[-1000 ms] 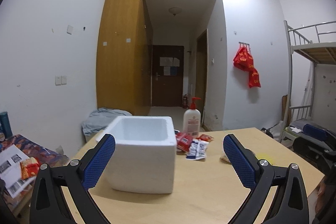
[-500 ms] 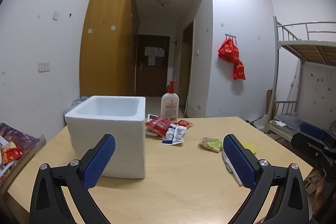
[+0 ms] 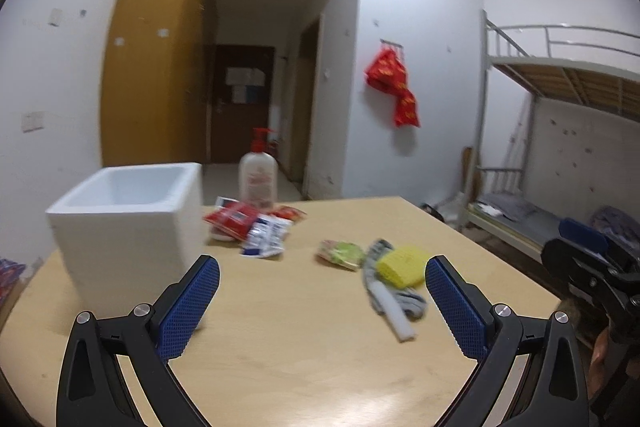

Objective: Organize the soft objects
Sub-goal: 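Move the left gripper, open, toward the white tube on the grey sock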

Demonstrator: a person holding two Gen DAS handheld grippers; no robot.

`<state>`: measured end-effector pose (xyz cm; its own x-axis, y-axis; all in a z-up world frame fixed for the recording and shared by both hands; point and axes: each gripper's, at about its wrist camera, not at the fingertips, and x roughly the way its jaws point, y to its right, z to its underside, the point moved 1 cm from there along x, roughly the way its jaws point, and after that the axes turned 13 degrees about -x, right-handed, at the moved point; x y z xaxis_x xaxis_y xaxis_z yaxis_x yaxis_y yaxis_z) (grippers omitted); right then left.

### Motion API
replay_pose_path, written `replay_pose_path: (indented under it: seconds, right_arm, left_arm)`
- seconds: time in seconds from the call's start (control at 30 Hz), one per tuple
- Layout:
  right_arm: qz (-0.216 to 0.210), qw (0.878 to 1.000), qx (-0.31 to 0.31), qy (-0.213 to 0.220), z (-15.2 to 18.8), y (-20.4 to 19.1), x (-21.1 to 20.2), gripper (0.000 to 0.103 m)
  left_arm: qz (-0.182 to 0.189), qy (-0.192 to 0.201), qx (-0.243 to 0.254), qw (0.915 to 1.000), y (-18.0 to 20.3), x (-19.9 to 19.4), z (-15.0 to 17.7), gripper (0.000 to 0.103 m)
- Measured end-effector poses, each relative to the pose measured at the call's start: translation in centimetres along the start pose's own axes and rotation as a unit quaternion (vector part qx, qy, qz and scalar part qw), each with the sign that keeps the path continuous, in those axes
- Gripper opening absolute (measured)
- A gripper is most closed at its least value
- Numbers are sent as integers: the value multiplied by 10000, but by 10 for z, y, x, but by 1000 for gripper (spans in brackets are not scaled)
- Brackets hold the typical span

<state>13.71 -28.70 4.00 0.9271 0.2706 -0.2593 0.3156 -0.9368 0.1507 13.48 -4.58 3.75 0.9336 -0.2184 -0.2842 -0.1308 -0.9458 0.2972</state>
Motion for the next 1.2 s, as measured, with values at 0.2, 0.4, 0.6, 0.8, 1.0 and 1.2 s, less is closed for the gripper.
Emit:
replay_pose_path:
  seconds: [0.2, 0.4, 0.6, 0.8, 1.0, 1.2]
  right_arm:
    - [145, 9997, 158, -135, 11, 17, 6, 103]
    - [164, 9992, 298, -229, 19, 33, 12, 103]
    - [170, 9987, 347, -334, 25, 43, 19, 103]
    - [105, 9985, 342, -415, 29, 50, 30, 103]
    - [-3, 9972, 364, -650, 37, 60, 53, 103]
    - [-80, 9955, 353, -882, 42, 70, 75, 103]
  left_arm:
    - [249, -219, 195, 9993, 23, 16, 9, 103]
    - [318, -410, 250, 9983, 35, 33, 14, 103]
    - [322, -550, 281, 9976, 43, 47, 18, 103]
    - [279, -729, 305, 9965, 50, 63, 25, 103]
    - [135, -976, 266, 9948, 51, 82, 35, 103]
    - [110, -1298, 238, 9912, 55, 106, 49, 103]
